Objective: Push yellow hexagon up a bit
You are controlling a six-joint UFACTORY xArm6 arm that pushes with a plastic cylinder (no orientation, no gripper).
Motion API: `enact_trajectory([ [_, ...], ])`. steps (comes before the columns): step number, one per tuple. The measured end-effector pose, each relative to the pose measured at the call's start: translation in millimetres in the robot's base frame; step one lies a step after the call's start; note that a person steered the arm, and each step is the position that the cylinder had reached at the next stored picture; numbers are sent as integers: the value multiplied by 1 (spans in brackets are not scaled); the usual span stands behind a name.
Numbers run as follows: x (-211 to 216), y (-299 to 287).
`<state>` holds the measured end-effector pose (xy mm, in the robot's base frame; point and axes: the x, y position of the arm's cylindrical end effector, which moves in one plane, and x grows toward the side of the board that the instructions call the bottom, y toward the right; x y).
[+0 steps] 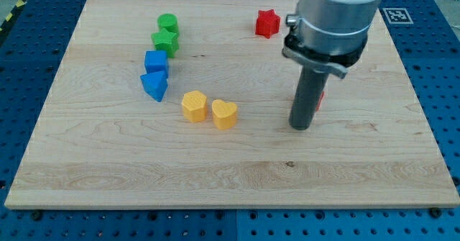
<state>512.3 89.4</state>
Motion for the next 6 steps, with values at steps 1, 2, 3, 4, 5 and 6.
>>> enact_trajectory([
  [1, 27, -53],
  [2, 23, -121],
  [3, 6, -167],
  [4, 3, -196],
  [5, -7, -180],
  [6, -10, -159],
])
